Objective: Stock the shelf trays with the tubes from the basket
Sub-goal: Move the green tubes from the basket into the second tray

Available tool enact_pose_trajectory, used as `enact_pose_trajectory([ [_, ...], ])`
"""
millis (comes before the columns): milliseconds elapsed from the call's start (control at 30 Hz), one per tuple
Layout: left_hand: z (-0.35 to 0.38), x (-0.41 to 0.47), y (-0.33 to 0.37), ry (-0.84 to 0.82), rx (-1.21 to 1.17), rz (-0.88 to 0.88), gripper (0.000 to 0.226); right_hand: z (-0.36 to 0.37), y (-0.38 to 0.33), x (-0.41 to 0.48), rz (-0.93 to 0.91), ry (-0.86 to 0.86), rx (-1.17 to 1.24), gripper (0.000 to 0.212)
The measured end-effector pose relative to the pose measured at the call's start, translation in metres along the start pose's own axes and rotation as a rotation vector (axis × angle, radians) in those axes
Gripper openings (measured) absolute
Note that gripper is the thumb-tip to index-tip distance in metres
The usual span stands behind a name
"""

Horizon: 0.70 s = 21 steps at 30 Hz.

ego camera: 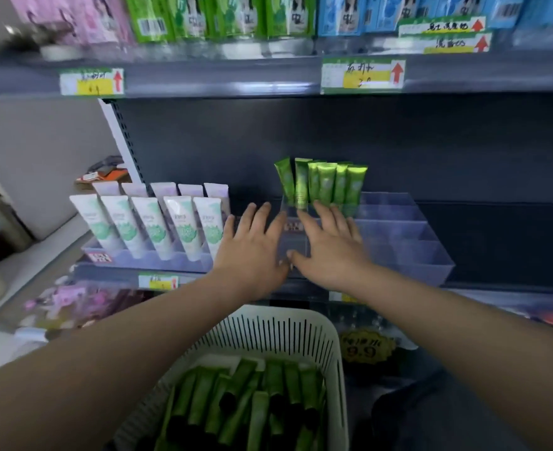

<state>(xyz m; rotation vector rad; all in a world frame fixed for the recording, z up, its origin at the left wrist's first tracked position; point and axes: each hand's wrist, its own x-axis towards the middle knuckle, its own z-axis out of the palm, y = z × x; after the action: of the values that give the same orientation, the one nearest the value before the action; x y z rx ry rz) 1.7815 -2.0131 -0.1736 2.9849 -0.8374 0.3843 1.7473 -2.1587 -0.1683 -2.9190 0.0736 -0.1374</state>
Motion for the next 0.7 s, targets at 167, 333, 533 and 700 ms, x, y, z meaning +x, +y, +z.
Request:
enact_pose_trajectory([
  [167,0.023,-0.041,-0.011,-0.04,-0.02,-0.011,0.081,0.028,-0.016,-0.023,-0.048,-0.069,-0.016,0.078],
  [333,0.049,-0.07,-0.021,-0.102,-0.038,-0.024,0.082,0.057,-0.025,-0.043,-0.108,-0.123,-0.022,0.078],
  [533,0.078,-0.097,-0.024,-0.174,-0.106,-0.021,0.083,0.096,-0.029,-0.062,-0.132,-0.191,0.018,0.075],
  [700,0.106,-0.112,-0.027,-0.26,-0.196,-0.037,0.082,0.13,-0.026,-0.072,-0.101,-0.31,0.068,0.07],
])
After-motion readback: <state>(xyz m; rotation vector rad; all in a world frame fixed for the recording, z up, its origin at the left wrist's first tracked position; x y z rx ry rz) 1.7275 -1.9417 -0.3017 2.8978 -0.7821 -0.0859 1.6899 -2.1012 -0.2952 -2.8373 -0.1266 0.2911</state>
